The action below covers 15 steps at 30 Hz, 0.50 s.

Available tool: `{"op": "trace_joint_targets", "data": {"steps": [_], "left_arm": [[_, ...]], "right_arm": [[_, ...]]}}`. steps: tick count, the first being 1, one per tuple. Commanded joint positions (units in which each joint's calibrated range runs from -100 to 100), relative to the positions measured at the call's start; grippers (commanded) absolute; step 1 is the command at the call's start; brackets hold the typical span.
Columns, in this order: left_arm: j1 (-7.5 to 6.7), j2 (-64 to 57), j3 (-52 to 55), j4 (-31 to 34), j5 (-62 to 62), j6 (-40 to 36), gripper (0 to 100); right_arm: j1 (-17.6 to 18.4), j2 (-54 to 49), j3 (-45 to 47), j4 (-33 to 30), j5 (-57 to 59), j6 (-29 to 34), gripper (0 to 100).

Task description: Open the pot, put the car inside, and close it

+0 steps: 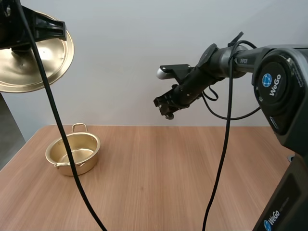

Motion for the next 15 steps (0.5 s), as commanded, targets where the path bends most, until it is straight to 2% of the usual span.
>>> {"op": "trace_joint_targets", "data": {"steps": [1,6,8,12,15], "left_arm": [[0.01,-0.9,0.0,0.0,0.0,0.4,0],[0.01,-3.3,0.0,0.0,0.0,1.0,0],[0.01,-4.2,0.0,0.0,0.0,1.0,0],[0.01,-6.3,0.0,0.0,0.0,1.0,0],[0.01,-8.2,0.0,0.0,0.0,1.0,0]], "right_arm": [[8.7,-0.1,-0.1,-5.1,-5.8,7.0,0],[15.1,-0.1,-0.1,-5.9,-9.6,7.3,0],[17.6,-0.1,-0.1,-8.1,-11.2,7.3,0],[21.1,-0.1,-0.1,-12.7,-15.3,8.9,0],[22.9,0.1,-0.1,-13.0,-18.7,8.9,0]]}}
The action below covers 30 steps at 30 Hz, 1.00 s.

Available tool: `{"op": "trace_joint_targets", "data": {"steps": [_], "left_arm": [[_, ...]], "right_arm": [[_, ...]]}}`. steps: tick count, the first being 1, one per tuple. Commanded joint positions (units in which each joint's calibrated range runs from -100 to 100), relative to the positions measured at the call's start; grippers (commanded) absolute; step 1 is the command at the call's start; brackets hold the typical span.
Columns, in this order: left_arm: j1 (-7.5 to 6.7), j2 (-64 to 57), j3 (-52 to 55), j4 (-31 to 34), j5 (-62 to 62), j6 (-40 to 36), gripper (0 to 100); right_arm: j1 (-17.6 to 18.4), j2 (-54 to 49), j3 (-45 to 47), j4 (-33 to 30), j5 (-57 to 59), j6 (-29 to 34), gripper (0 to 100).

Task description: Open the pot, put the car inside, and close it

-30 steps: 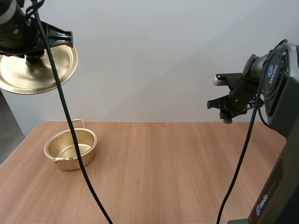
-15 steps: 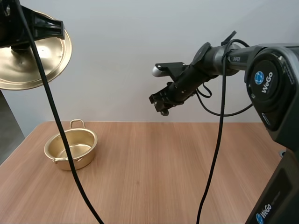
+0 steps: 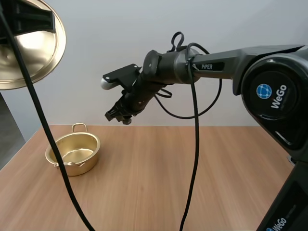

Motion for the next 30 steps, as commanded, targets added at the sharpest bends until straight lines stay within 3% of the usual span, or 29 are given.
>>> {"op": "trace_joint_targets", "data": {"steps": [1,10,30], "left_arm": [[0.01,-1.1,0.0,0.2,0.0,0.2,0],[0.02,-6.1,0.0,1.8,0.0,1.6,0],[1.13,-7.8,0.0,3.2,0.0,2.0,0]], "right_arm": [[6.2,0.2,-0.1,-0.4,-2.5,0.0,0],[8.5,7.7,-6.8,-0.6,-1.6,0.2,0],[8.7,30.6,-33.0,-1.2,8.6,0.2,0]]}}
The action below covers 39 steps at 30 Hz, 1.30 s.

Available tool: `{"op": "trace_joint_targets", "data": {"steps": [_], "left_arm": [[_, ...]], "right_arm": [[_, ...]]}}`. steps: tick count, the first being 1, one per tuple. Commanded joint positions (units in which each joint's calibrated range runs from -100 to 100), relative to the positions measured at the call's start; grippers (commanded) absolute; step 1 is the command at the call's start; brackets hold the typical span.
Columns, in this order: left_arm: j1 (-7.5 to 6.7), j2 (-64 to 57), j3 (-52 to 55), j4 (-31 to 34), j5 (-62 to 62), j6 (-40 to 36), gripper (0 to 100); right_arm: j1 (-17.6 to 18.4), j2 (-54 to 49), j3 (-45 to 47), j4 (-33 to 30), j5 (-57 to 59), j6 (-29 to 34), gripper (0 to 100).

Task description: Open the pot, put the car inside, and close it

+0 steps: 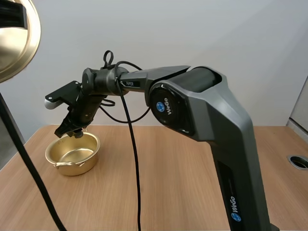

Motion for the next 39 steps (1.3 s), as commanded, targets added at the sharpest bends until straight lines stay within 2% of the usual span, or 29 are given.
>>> {"op": "trace_joint_targets", "data": {"steps": [1,11,25,33,34,35,39], "left_arm": [[0.01,0.0,0.0,-0.2,0.0,0.0,0],[0.01,0.0,0.0,-0.2,0.0,0.1,0],[0.01,0.0,0.0,-0.2,0.0,0.3,0],[0.01,0.0,0.0,-0.2,0.0,0.3,0],[0.01,0.0,0.0,-0.2,0.0,0.3,0],[0.01,0.0,0.0,-0.2,0.0,0.3,0],[0.01,0.0,0.0,-0.2,0.0,0.3,0]], "right_arm": [[0.0,3.0,-2.3,0.0,0.7,0.0,0],[0.0,10.2,-6.9,0.0,3.4,0.0,0],[0.0,12.1,-6.9,0.0,3.4,0.1,0],[0.0,12.1,-6.9,-0.2,1.6,4.8,0],[0.0,12.1,-6.9,-0.2,1.6,4.8,4],[0.0,12.1,-7.0,-0.2,1.6,4.8,14],[0.0,11.7,-7.0,-1.2,1.6,4.6,66]]}}
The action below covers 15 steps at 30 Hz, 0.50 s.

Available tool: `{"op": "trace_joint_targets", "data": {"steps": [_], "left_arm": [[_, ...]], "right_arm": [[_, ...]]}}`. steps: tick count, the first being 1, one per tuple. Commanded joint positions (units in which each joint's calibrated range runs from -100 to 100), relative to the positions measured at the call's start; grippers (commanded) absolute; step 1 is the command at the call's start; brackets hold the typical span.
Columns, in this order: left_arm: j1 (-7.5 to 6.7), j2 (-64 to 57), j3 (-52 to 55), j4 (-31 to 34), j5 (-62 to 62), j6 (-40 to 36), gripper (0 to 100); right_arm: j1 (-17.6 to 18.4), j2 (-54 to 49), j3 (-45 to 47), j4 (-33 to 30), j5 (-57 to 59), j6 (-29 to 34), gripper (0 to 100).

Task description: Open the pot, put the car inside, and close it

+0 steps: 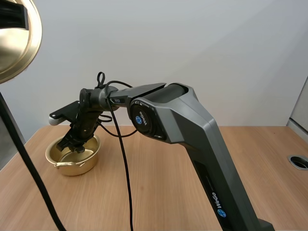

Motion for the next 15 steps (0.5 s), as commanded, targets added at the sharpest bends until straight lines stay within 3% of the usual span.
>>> {"op": "trace_joint_targets", "data": {"steps": [1,3,4,15], "left_arm": [[0.01,0.0,0.0,0.0,0.0,0.0,0],[0.01,0.0,0.0,0.0,0.0,0.0,0],[0.01,0.0,0.0,0.0,0.0,0.0,0],[0.01,0.0,0.0,0.0,0.0,0.0,0]], "right_arm": [[0.0,-0.2,-0.2,-0.5,-0.1,-0.6,76],[0.0,-0.8,-0.3,-1.5,-0.1,-1.2,92],[0.0,-1.2,-0.3,-2.0,-0.4,-1.6,94],[0.0,-4.4,-0.6,-2.5,-7.9,-1.5,90]]}}
